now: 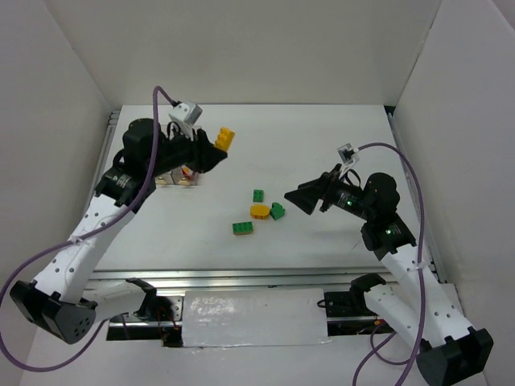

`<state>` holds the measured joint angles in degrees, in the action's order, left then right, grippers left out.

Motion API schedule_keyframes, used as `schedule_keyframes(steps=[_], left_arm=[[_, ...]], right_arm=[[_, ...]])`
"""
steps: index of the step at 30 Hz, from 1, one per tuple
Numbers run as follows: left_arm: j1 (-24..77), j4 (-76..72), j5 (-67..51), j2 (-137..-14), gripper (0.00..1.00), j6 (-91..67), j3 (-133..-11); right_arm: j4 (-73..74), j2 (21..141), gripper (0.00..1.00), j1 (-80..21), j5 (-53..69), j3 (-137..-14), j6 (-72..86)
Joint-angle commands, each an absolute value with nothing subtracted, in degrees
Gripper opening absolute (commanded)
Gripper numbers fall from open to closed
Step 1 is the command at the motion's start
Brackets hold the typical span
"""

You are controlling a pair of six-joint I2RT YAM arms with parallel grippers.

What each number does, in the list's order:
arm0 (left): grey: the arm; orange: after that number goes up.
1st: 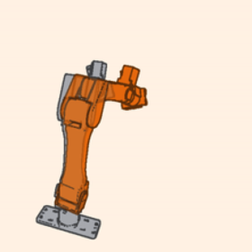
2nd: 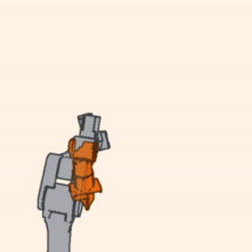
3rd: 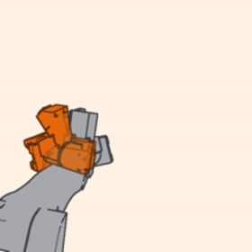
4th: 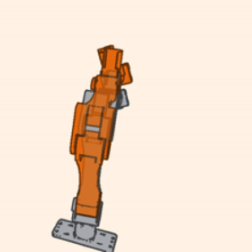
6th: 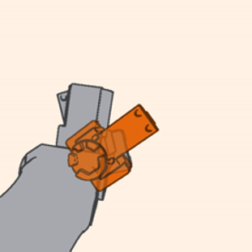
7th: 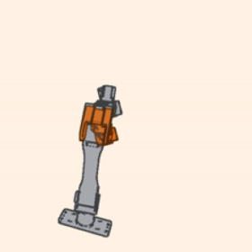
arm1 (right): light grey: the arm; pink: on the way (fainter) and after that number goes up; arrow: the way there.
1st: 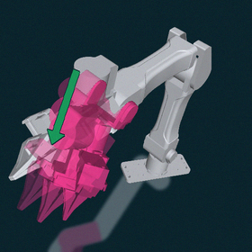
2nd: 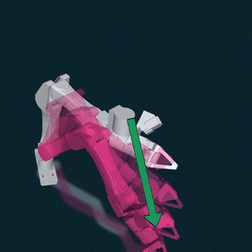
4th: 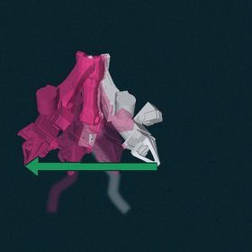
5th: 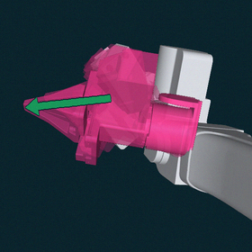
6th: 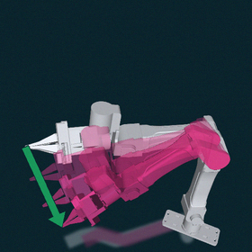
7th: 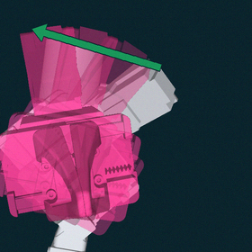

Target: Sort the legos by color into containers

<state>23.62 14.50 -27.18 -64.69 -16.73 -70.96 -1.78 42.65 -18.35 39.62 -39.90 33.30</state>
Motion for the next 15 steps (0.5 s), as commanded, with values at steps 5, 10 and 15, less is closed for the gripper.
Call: schedule_keyframes(steps=[5,10,15], left_arm=[[17.9,16.6,26.6,-76.8,0.00,6.0,-74.8],[7.8,0.8,17.7,-84.5,0.00,7.2,-71.9],[4.8,-10.4,13.8,-90.1,0.00,8.3,-67.3]], right_arm=[[3.0,41.3,1.00,-17.1,36.4,-37.3,31.5],[1.0,41.4,1.00,-17.1,40.3,-35.2,33.1],[0.2,41.0,1.00,-17.2,42.4,-33.0,33.3]])
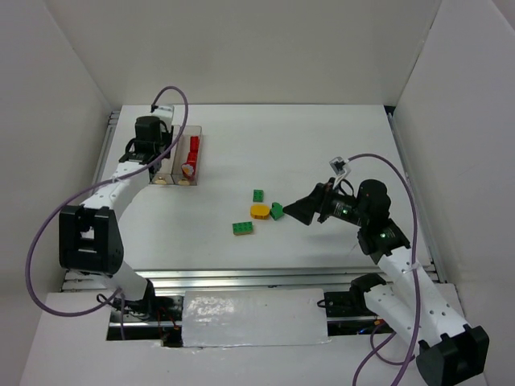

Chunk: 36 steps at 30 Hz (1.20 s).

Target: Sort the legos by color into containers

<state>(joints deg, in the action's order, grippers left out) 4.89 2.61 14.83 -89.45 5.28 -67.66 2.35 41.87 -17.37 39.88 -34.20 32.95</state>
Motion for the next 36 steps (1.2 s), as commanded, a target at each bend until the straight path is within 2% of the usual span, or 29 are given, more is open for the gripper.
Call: schedule_keyframes(steps=[1,7,8,13,14,17,19,21,22,23,27,29,30,32,36], left_arm=[[4.1,-10.9,12.6,-91.3,0.00,8.2,-67.3],[-1.5,-9.2,4.8,-99.8,0.02,4.0,-69.0],[-1.6,-8.9,4.6,-100.6,0.12,3.3,-69.2],[-2.3,-8.9,3.9,-103.4,0.40,1.3,-69.8],[-2.3,-8.8,3.8,-103.4,0.54,1.1,-69.9],[-2.3,-9.6,3.9,-101.5,0.74,0.4,-69.1],[-2.4,-9.9,3.9,-100.8,0.78,0.4,-68.6],[-2.5,-10.1,3.5,-100.2,0.92,0.6,-68.3],[-2.7,-10.2,3.6,-100.0,0.93,0.5,-68.1],[-2.8,-10.2,3.3,-99.3,1.00,0.4,-68.1],[-2.6,-5.1,-0.7,-97.0,1.00,-7.2,-72.7],[-1.1,5.5,-2.5,-97.0,0.99,-10.3,-80.7],[1.5,8.6,-2.8,-96.9,0.99,-13.9,-84.2],[5.5,13.7,-2.3,-94.6,0.99,-15.3,-84.7],[22.1,16.7,3.9,-90.7,0.99,-13.8,-81.0]], right_arm=[[0.2,41.0,1.00,-17.1,43.1,-32.6,33.4],[-1.5,41.3,1.00,-17.2,44.1,-31.5,33.0],[-2.5,41.5,1.00,-17.2,44.4,-31.2,33.3],[-3.2,42.8,1.00,-17.3,45.4,-31.0,33.7],[-3.3,43.0,1.00,-17.2,45.4,-31.0,33.7],[-3.7,43.3,1.00,-17.2,45.0,-31.1,33.8],[-4.0,43.9,1.00,-17.2,45.1,-31.3,34.0],[-4.0,44.4,1.00,-17.3,45.3,-31.6,34.0],[-3.9,44.7,1.00,-17.2,45.1,-31.8,33.9],[-3.5,44.9,1.00,-17.2,44.9,-31.9,33.8],[-0.4,46.9,1.00,-17.2,39.7,-33.0,33.8],[3.3,49.5,1.00,-17.2,33.4,-33.8,34.3],[5.0,51.5,1.00,-17.3,27.7,-35.4,34.4],[9.3,53.2,1.00,-17.5,23.7,-37.0,33.9],[11.9,51.7,1.00,-17.4,17.0,-37.4,34.7]])
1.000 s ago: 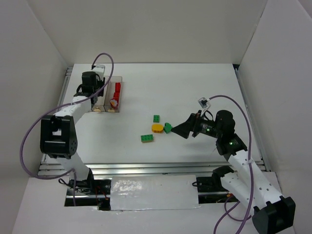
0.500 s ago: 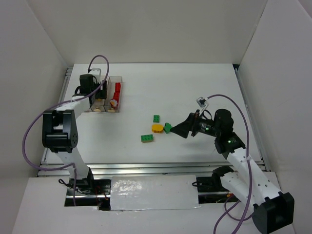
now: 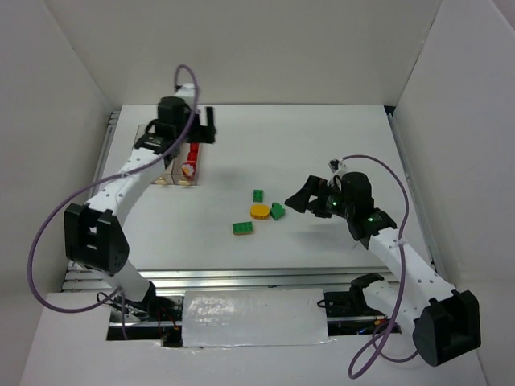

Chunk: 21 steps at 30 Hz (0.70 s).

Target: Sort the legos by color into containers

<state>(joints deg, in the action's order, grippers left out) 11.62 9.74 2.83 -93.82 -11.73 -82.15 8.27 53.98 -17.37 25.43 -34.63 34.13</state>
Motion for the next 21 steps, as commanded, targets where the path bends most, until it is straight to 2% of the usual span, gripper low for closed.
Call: schedule_keyframes(steps=[1,6,12,16,21], left_arm=[[24.1,18.6,4.2,-91.2,0.99,-14.8,-81.0],[36.7,23.1,10.5,-91.1,0.99,-19.1,-77.6],[43.6,27.0,11.6,-93.2,1.00,-24.3,-78.6],[46.1,25.9,14.9,-95.9,0.99,-29.0,-77.3],[46.6,24.1,13.2,-100.3,0.99,-31.1,-76.4]], right_arm=[[13.5,50.9,1.00,-17.5,14.4,-37.5,35.0],[19.9,43.4,1.00,-17.1,5.4,-39.2,35.0],[24.8,38.4,1.00,-17.1,4.5,-40.6,34.5],[25.5,37.8,1.00,-17.1,5.9,-40.5,34.4],[25.5,37.4,1.00,-17.1,7.2,-39.6,33.7]])
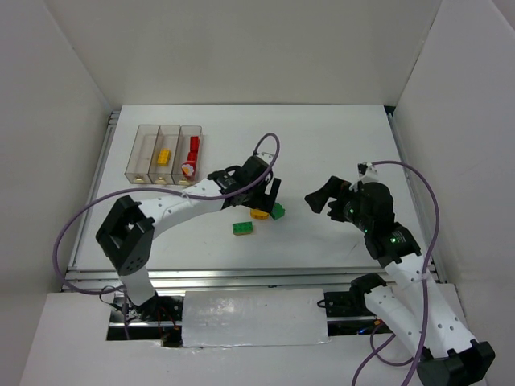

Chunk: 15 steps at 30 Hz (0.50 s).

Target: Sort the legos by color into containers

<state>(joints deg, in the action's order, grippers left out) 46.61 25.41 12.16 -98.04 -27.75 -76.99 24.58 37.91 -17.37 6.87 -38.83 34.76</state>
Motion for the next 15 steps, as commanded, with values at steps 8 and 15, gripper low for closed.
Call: schedule_keyframes(steps=[8,15], left_arm=[[46.8,20.9,14.8,-105.3,0.97,-32.7,-76.2],[46.8,21.4,15.7,-108.9,0.90,-33.0,-77.6]], right_arm=[[24.2,37.4,1.00,-17.2,8.8,-37.8,33.1],[23.9,37.8,1.00,-17.1,9.5,-37.5,32.7]])
